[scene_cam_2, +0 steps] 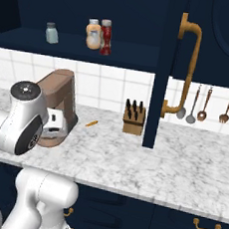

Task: Put the shaker and condiment bottle from the counter next to their counterparts in the cabinet.

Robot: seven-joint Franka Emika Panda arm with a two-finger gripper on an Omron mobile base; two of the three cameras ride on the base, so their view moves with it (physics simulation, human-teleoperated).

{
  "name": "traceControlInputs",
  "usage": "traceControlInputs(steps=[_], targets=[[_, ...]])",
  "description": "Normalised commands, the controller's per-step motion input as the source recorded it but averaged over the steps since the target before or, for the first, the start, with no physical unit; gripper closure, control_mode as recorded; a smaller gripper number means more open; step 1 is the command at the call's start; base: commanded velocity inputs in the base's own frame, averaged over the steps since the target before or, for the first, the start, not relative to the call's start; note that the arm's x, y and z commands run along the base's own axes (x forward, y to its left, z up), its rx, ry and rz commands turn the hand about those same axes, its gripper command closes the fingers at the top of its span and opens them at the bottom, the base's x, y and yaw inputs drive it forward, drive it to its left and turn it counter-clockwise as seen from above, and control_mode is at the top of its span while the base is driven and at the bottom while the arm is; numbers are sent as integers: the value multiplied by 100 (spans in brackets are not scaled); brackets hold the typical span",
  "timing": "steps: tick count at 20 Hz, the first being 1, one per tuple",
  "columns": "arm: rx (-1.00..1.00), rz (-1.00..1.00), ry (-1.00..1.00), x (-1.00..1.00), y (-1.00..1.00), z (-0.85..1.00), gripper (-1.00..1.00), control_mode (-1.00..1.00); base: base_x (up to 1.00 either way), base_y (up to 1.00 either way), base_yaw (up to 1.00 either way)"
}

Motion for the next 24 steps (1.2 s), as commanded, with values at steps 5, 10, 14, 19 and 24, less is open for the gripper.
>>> traceControlInputs(steps=[5,10,14,19,24], targets=[[0,3,-15,0,47,-49,-100,-100,0,0,0],[0,4,-16,0,47,-53,-100,-100,0,0,0],[0,2,-20,0,37,-43,-100,-100,0,0,0],[0,1,-23,0,31,-44,-100,-100,0,0,0],[0,2,-18,0,28,-42,-100,-100,0,0,0]])
